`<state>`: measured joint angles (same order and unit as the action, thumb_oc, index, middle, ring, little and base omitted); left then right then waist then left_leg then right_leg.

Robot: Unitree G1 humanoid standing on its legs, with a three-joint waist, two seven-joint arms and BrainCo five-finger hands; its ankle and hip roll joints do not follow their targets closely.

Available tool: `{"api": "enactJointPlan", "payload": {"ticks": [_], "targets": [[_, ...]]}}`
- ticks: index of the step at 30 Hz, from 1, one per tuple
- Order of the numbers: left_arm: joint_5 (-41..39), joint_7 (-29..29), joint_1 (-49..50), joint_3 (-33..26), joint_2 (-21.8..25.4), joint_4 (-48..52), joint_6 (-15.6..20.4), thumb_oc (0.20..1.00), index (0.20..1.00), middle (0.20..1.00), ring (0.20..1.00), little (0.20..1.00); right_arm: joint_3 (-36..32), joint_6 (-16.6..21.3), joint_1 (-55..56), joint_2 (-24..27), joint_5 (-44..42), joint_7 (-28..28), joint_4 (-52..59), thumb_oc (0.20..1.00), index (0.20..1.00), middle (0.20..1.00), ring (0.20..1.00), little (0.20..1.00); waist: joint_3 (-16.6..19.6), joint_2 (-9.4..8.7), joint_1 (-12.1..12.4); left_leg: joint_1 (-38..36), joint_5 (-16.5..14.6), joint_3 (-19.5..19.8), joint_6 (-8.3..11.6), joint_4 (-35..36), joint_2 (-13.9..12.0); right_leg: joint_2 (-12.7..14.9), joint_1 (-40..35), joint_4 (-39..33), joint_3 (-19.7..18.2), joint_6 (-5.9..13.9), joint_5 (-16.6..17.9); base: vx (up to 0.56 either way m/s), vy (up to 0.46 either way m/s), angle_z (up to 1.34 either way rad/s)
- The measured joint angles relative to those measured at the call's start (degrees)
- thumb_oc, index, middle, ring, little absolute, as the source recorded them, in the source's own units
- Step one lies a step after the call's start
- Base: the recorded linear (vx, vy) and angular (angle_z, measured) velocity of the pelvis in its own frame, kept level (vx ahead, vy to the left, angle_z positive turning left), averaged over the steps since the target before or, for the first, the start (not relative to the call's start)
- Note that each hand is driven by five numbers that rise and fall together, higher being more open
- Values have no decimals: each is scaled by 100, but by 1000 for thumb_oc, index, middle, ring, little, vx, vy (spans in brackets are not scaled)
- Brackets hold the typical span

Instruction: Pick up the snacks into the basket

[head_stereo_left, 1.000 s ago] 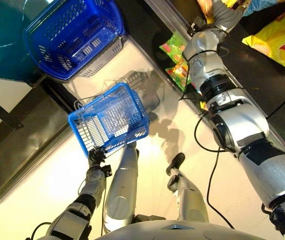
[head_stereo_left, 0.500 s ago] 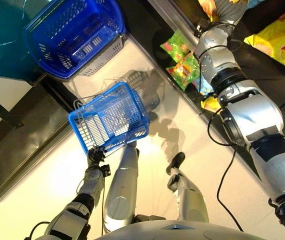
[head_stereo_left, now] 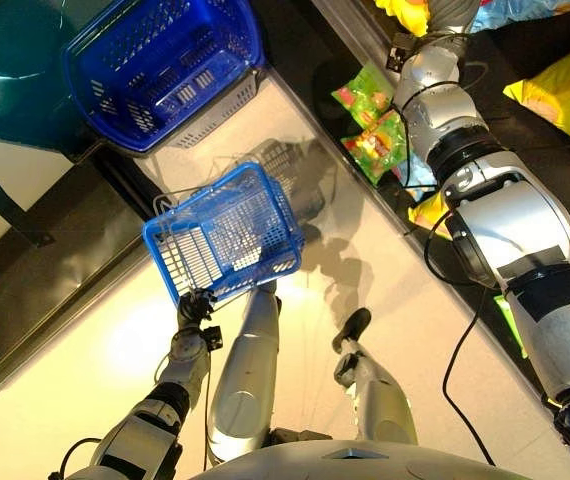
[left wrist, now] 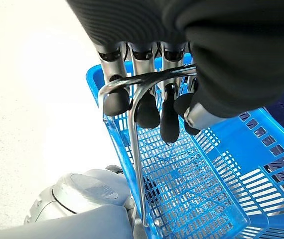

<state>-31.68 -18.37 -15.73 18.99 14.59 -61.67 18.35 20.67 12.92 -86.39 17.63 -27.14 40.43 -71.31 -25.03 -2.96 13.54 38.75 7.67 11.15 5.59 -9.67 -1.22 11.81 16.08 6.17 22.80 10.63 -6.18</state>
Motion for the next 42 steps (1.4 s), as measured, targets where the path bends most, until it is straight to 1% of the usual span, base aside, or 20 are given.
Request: {"api": "enactJointPlan", "payload": {"ticks": [7,10,12,14,18,21,23,24,26,28,33,34,37,39,42], "targets": [[-66,16,-8,-8,1,-3,-3,200,200,200,200,200,-17,0,2,-2,-3,11,-23,200,200,200,200,200,0,0,-6,-3,1,2,-1,-61,-1,1,-10,36,-8,3,2,0,0,0],[-66,25,-11,-23,6,-3,-2,200,200,200,200,200,-167,2,25,-4,-13,33,27,200,200,200,200,200,0,0,-8,-15,2,3,-3,-87,-6,1,-19,66,-12,3,2,0,0,0],[-67,34,-11,-53,9,-2,-2,200,200,200,200,200,-268,37,145,-27,-15,96,305,200,200,200,200,200,0,0,-10,-21,4,3,-6,-110,-11,2,-15,102,-18,3,2,-33,-11,-3],[-78,40,-11,-61,8,-2,-5,200,200,200,200,200,-316,54,426,-40,-16,186,967,200,200,200,200,200,0,0,-15,-48,7,-1,-10,-122,-16,7,-16,144,-26,3,1,-36,-8,-5],[-108,43,-11,-64,8,4,-2,200,200,200,200,200,-324,101,679,-129,-1,210,1476,200,200,200,200,200,0,1,-24,-112,7,-10,-11,-142,-41,6,-21,221,-42,3,-1,-36,-12,-3],[-113,42,-5,-233,7,59,-27,200,200,200,200,200,-379,180,1150,-138,154,252,2431,200,200,200,200,200,0,1,-45,-127,17,-25,-22,-136,-48,32,32,339,-68,-5,-12,-23,-12,-2],[-123,42,7,-280,12,139,-45,200,200,200,200,200,-412,190,1311,-147,236,252,2671,200,200,200,200,200,0,0,-36,-157,24,-52,-27,-135,-50,47,46,390,-115,-7,-18,-24,-19,-8],[-129,42,69,-352,16,259,-54,200,200,200,200,200,-427,219,1575,-166,299,256,3086,200,200,200,200,200,0,0,-37,-210,30,-97,-34,-123,-53,63,40,429,-166,-4,-19,-18,-25,-13],[-161,40,75,-357,22,259,-41,200,200,200,200,200,-421,260,1607,-224,356,250,3096,200,200,200,200,200,0,0,-59,-253,40,-135,-41,-114,-68,70,44,463,-203,-2,-20,-15,-21,-11],[-168,42,201,-452,60,476,-46,200,200,200,200,200,-451,265,1846,-262,405,252,3477,200,200,200,200,200,-1,1,-163,-317,60,-143,-46,-95,-74,73,1,499,-207,-4,-32,0,0,0],[-170,56,393,-456,94,894,-75,200,200,200,200,200,-459,348,2362,-257,646,209,4188,200,200,200,200,200,-2,4,-180,-459,72,-190,-49,-63,-72,114,-24,582,-296,3,-55,-15,-24,-6],[-171,72,471,-465,136,1032,-119,200,200,200,200,200,-460,348,2532,-254,650,132,4425,200,200,200,200,200,-4,6,-180,-486,75,-191,-47,-60,-71,116,-37,607,-308,-1,-66,-2,-17,-4],[-174,90,600,-536,211,1234,-132,200,200,200,200,200,-457,364,2769,-248,757,7,4668,200,200,200,200,200,-5,8,-186,-551,74,-191,-45,-44,-74,129,-77,665,-311,-2,-106,-12,-41,1],[-175,129,890,-676,291,1835,-151,200,200,200,200,200,-448,369,3097,-121,922,-192,5069,200,200,200,200,200,-7,7,-176,-604,73,-184,-43,-35,-56,158,-88,754,-307,1,-162,-20,-39,4],[-179,164,1164,-707,481,2417,-157,200,200,200,200,200,-449,358,3367,-43,1107,-403,5406,200,200,200,200,200,-7,7,-171,-639,78,-176,-38,-34,-59,165,-93,832,-312,-1,-204,-15,-45,2]]}}
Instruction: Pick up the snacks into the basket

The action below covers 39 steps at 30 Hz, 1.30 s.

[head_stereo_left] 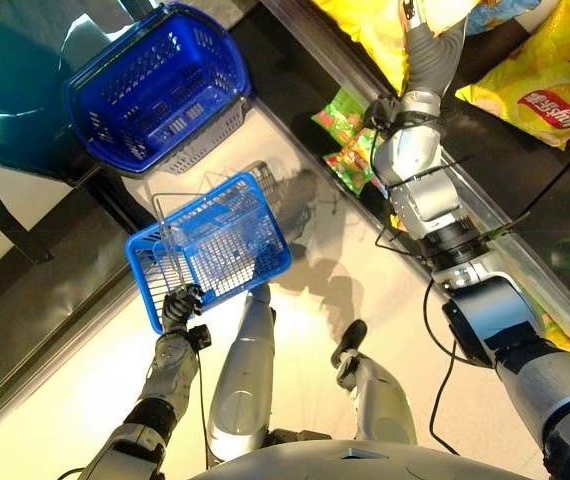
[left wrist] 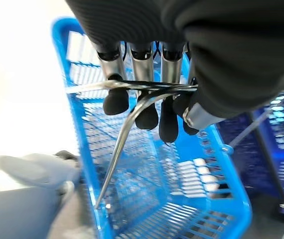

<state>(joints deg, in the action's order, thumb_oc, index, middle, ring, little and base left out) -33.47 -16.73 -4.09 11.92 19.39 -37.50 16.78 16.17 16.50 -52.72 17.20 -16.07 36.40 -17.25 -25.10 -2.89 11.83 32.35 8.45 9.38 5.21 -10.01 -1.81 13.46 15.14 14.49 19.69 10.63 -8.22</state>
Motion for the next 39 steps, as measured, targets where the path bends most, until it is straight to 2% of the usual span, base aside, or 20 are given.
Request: {"api": "enactJointPlan", "payload": {"ticks": [1,8,15,21,28,33,39], "targets": [[1,50,158,-72,68,334,0,200,200,200,200,200,7,0,190,22,88,-140,214,200,200,200,200,200,0,0,-2,-21,0,0,1,0,5,10,-9,36,0,-4,-24,0,0,0],[-1,178,492,-239,264,1012,-35,200,200,200,200,200,158,-45,598,58,154,-762,536,200,200,200,200,200,-7,14,9,-180,-1,8,3,8,29,71,-106,195,24,-4,-139,0,-24,3],[0,422,704,-471,444,1791,-72,200,200,200,200,200,723,-82,718,415,140,-1557,620,200,200,200,200,200,-7,18,25,-362,7,27,17,96,32,92,-220,303,37,-13,-216,4,-11,2],[0,592,706,-476,492,2212,-72,200,200,200,200,200,1002,-189,741,526,282,-1913,741,200,200,200,200,200,-3,26,27,-369,19,39,35,109,37,116,-201,441,65,-25,-299,0,-3,2],[-1,623,719,-476,487,2471,-70,200,200,200,200,200,1212,-354,748,584,947,-2042,780,200,200,200,200,200,-3,35,29,-371,32,95,45,110,58,124,-236,439,129,-30,-335,-4,3,3],[-2,599,741,-476,485,2679,-71,200,200,200,200,200,1201,-502,862,502,2001,-1826,728,200,200,200,200,200,-7,45,29,-404,29,168,47,115,108,160,-289,446,182,-19,-378,-7,7,6],[-74,550,764,-469,479,3302,-71,200,200,200,200,200,1200,-709,1012,383,2802,-1666,297,200,200,200,200,200,-5,215,52,-402,30,186,46,150,118,171,-286,489,213,-16,-382,-6,5,2]]}}
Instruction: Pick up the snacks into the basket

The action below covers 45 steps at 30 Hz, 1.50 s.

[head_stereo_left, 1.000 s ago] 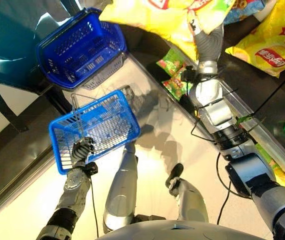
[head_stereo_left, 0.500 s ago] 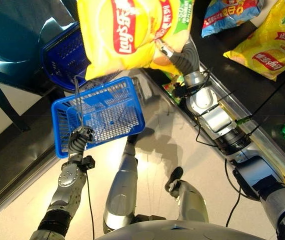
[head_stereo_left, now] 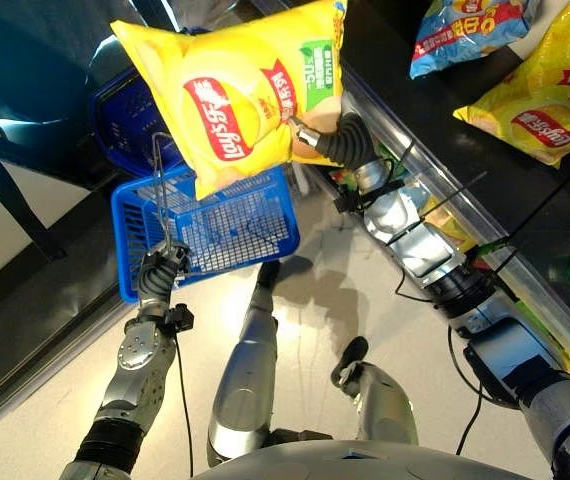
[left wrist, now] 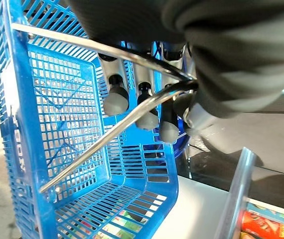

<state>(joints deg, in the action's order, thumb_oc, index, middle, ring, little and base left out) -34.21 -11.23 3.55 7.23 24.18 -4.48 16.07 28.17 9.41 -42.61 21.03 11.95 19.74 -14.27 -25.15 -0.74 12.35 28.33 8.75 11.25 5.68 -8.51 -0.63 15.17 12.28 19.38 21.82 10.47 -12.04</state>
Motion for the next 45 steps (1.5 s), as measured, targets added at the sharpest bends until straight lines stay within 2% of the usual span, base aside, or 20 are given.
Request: {"api": "enactJointPlan", "payload": {"ticks": [8,17,25,32,36,45], "targets": [[-427,6,-33,11,45,1024,119,200,200,200,200,200,2,-145,64,17,813,184,-257,200,200,200,200,200,1,20,102,3,9,9,11,3,23,29,6,40,22,-3,-54,-1,3,1],[-533,16,44,64,181,1269,154,200,200,200,200,200,106,-189,40,-96,910,248,-436,200,200,200,200,200,0,37,104,5,8,18,11,3,26,29,-1,37,44,-2,-64,0,0,0],[-719,16,89,64,197,1272,145,200,200,200,200,200,598,-222,-195,-110,989,-118,-684,200,200,200,200,200,1,37,124,37,8,77,14,12,42,27,3,42,88,-1,-70,14,-5,2],[-830,41,71,64,217,1381,145,200,200,200,200,200,1096,-358,-1099,-316,1119,-458,-1223,200,200,200,200,200,2,35,167,42,14,92,22,51,46,29,11,29,97,1,-73,5,-1,0],[-829,127,38,62,221,1467,146,200,200,200,200,200,1124,-364,-1366,-390,1249,-518,-1322,200,200,200,200,200,3,33,282,41,34,110,39,74,40,22,-5,21,119,-6,-88,6,-2,1],[-947,130,25,59,248,1468,146,200,200,200,200,200,1319,-371,-1822,-768,1340,-604,-1661,200,200,200,200,200,5,31,317,42,38,150,47,84,40,14,-9,24,159,-10,-100,3,-1,1]]}}
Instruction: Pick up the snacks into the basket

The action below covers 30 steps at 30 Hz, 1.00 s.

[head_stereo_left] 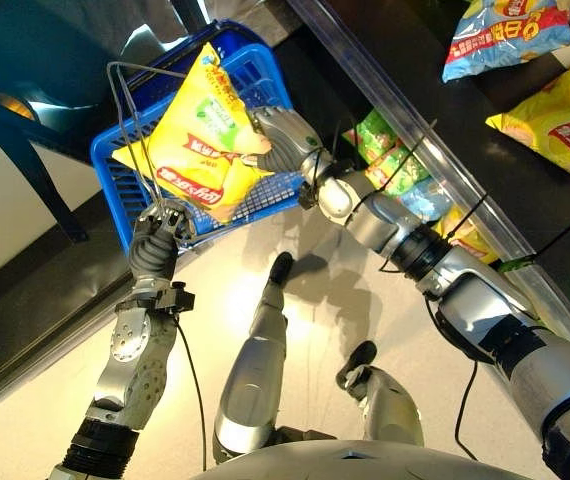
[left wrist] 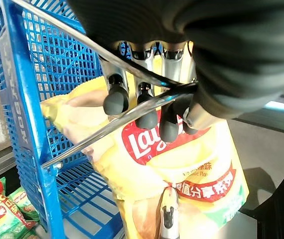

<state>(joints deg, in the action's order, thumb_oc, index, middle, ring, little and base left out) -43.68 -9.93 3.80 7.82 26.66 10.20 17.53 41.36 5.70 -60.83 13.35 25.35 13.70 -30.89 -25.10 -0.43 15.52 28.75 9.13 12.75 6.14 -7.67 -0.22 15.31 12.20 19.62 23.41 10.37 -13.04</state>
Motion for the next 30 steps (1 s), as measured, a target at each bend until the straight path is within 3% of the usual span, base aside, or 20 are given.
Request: {"api": "enactJointPlan", "payload": {"ticks": [9,20,25,30], "targets": [[-113,37,-156,194,171,5,0,200,200,200,200,200,-1,-28,-92,-224,0,80,-280,200,200,200,200,200,3,-3,129,35,5,59,8,11,18,0,0,1,67,-3,-20,7,0,3],[-258,145,-518,981,343,237,-11,200,200,200,200,200,-256,-149,127,-881,-38,859,-1653,200,200,200,200,200,16,16,264,110,16,160,28,24,52,-6,3,-44,185,-3,-65,0,14,4],[-233,134,-534,1094,359,237,-19,200,200,200,200,200,-528,-143,306,-1091,-631,988,-1710,200,200,200,200,200,19,23,268,112,13,162,32,29,54,-11,-9,-76,197,-3,-67,0,0,0],[-224,48,-556,1135,361,237,-19,200,200,200,200,200,-1019,-134,367,-1118,-1114,1568,-1691,200,200,200,200,200,19,26,270,117,13,175,31,29,65,-8,-15,-77,215,-3,-67,0,7,0]]}}
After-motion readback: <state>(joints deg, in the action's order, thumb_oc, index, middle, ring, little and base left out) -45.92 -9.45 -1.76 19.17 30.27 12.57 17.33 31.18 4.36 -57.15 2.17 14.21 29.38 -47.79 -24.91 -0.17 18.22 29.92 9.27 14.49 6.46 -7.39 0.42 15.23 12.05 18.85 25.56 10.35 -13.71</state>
